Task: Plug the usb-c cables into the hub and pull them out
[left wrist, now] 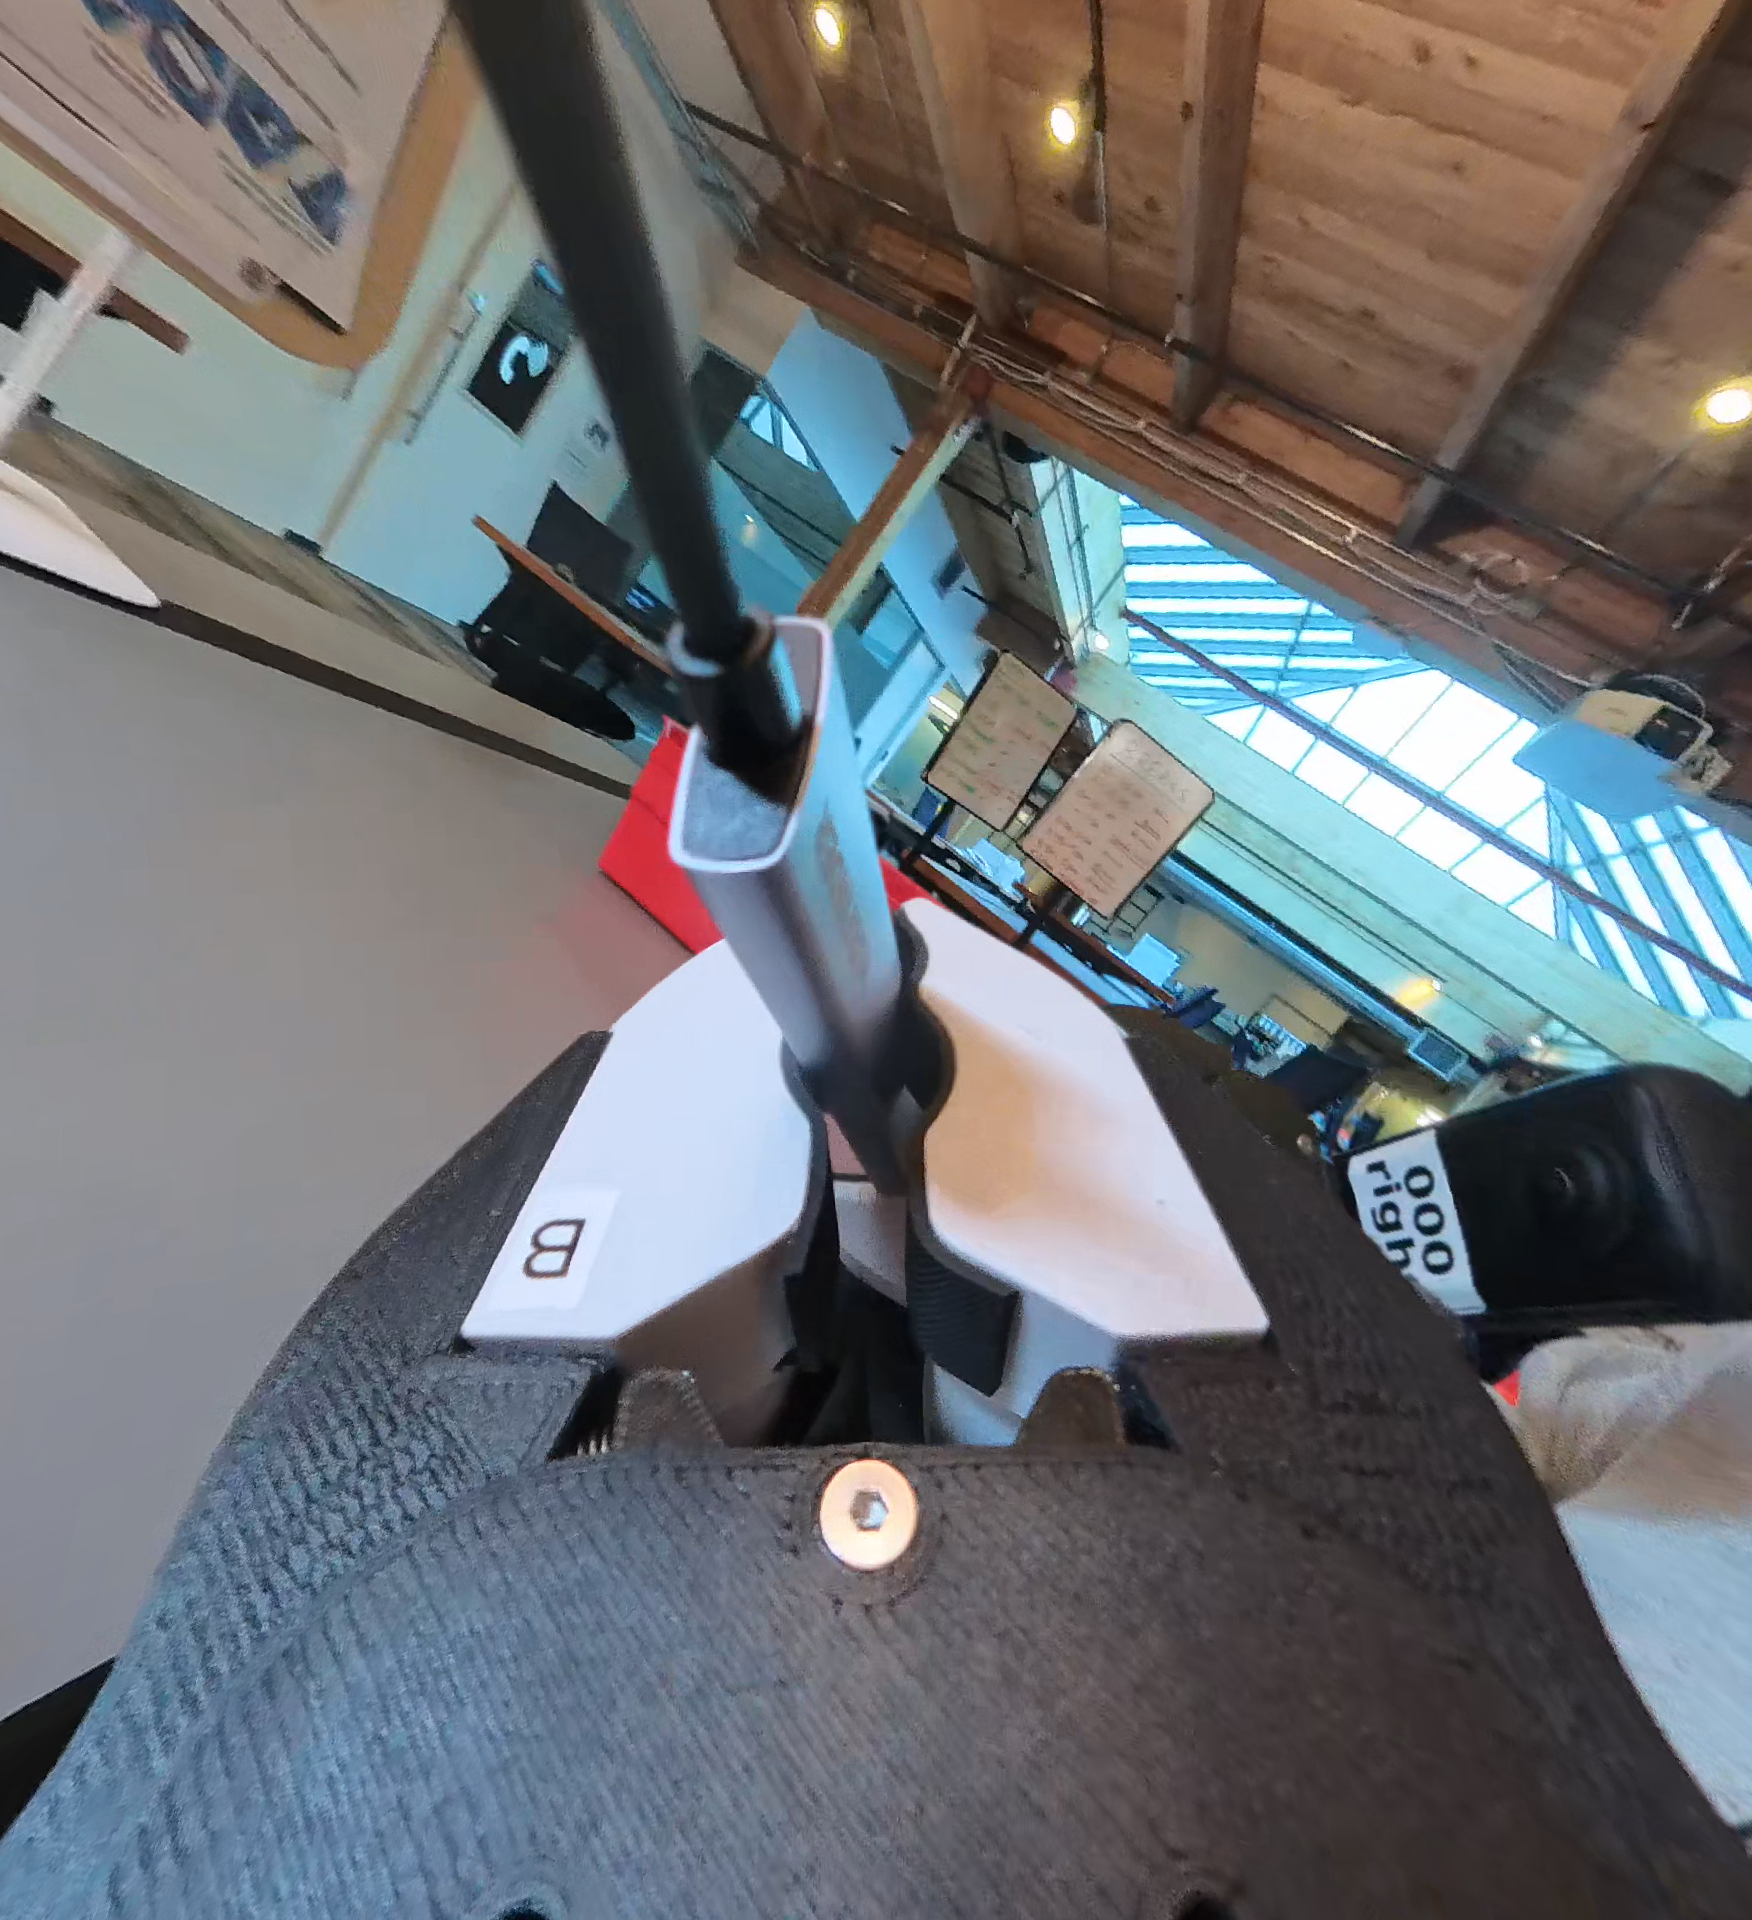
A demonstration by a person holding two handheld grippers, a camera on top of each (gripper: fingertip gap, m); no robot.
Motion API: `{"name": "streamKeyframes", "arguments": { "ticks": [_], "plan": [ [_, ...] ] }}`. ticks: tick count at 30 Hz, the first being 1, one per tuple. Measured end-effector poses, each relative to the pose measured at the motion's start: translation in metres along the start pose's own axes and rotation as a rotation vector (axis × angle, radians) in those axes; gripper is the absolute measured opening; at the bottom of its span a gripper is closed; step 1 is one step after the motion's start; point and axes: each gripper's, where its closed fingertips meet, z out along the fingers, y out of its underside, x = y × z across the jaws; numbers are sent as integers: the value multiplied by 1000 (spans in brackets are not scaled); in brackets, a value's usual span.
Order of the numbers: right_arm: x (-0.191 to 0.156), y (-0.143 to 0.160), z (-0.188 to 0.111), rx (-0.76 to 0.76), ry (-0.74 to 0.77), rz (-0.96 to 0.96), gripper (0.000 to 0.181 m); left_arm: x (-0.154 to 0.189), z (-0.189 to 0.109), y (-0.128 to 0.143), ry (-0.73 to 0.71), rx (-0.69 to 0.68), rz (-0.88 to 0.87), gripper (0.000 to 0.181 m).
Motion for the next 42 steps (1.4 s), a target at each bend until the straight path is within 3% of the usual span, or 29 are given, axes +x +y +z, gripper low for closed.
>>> {"name": "streamKeyframes", "arguments": {
  "ticks": [2, 11, 16, 18, 24, 26, 28, 29, 31, 33, 36, 42],
  "plan": [
    [6, -2, 1, -5, 29, 28, 32, -4, -1, -2, -19, 9, -12, 7],
    [3, 2, 7, -168, 97, -191, 12, -2, -2, -4, -69, 36, 91, 6],
    [4, -7, 8, -77, 130, -358, 13, -2, -9, -11, -15, 81, 3, 6],
    [2, -5, 7, -20, 73, -263, 13, -2, -8, -9, 5, 60, -23, 6],
    [5, 0, 2, -8, -61, 9, 13, 10, -5, -4, -15, 49, 162, 6],
    [-1, 2, 0, -51, 69, -187, 12, -1, -8, -8, -21, 63, 47, 7],
    [-13, 32, -15, -140, 123, -482, 11, -56, -48, -66, -189, 326, -122, 7],
    [-8, 43, -22, -161, 113, -399, 11, -60, -58, -77, -177, 329, -110, 6],
    [20, 24, -24, -67, 92, -84, 12, -12, -22, -31, -80, 109, 55, 6],
    [50, 4, -26, 20, 135, 11, 12, 7, 3, -1, -29, 28, 126, 7],
    [77, -9, -38, 128, 126, 153, 12, -7, -5, -17, -51, 87, 105, 6],
    [134, -39, -77, 283, 175, 323, 12, 4, -6, -13, 16, 61, 148, 7]
  ]
}}
